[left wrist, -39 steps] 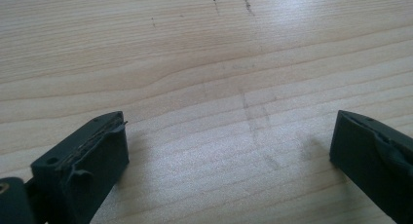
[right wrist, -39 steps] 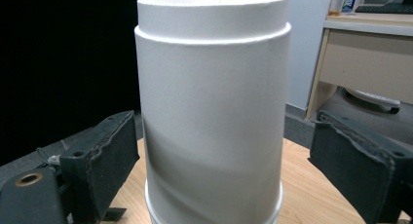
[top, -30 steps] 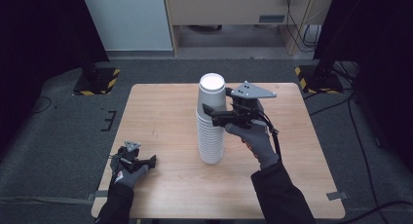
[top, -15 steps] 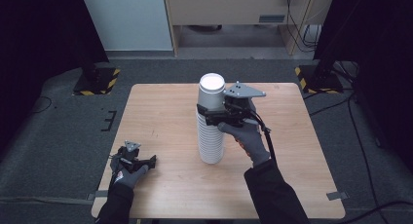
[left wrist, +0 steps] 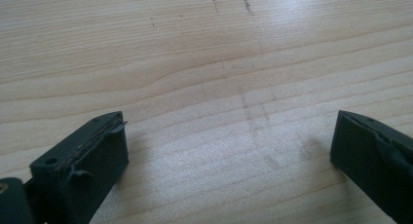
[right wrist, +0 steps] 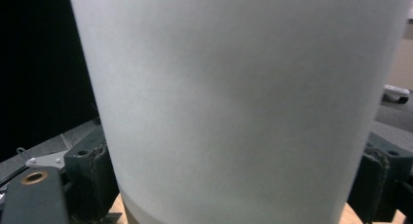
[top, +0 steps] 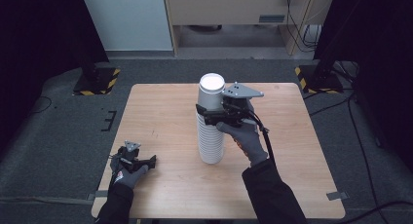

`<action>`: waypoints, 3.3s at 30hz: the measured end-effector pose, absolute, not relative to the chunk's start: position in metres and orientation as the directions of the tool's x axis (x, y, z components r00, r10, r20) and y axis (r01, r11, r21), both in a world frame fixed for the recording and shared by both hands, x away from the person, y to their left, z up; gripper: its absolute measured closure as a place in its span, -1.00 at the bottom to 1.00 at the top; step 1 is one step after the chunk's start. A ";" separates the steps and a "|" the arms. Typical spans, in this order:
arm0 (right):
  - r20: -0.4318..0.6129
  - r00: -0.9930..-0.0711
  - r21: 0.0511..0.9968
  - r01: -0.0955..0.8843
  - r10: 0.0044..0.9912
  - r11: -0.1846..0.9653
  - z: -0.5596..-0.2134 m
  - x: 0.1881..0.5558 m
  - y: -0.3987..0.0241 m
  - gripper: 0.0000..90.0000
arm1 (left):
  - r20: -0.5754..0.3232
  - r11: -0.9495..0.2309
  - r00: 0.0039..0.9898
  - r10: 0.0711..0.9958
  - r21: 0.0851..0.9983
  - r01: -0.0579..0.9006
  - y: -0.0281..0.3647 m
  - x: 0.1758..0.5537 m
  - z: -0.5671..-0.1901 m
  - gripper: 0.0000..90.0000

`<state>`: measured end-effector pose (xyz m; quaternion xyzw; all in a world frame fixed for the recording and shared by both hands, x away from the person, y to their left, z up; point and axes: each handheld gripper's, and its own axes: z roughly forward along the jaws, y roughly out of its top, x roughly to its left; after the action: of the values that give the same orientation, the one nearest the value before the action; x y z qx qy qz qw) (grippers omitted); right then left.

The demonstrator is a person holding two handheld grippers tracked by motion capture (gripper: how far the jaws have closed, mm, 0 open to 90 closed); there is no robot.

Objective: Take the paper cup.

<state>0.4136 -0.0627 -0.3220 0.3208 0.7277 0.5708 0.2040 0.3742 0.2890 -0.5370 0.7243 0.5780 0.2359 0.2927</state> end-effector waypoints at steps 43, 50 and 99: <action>0.090 -0.737 0.989 0.145 0.669 0.027 -0.272 0.406 -0.075 -0.70 | 0.002 -0.159 0.219 0.976 0.698 0.699 0.289 0.374 -0.537 -1.00; 0.102 -0.746 0.990 0.140 0.658 0.005 -0.265 0.405 -0.075 -0.70 | 0.003 -0.159 0.219 0.976 0.698 0.698 0.289 0.374 -0.537 -1.00; 0.154 -0.665 0.987 0.143 0.731 -0.078 -0.272 0.367 -0.163 -0.70 | 0.004 -0.161 0.221 0.975 0.697 0.699 0.289 0.374 -0.537 -1.00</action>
<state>0.3674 -0.1630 -0.2719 0.3412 0.6403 0.6500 0.2260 0.3742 0.2890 -0.5370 0.7245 0.5778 0.2361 0.2925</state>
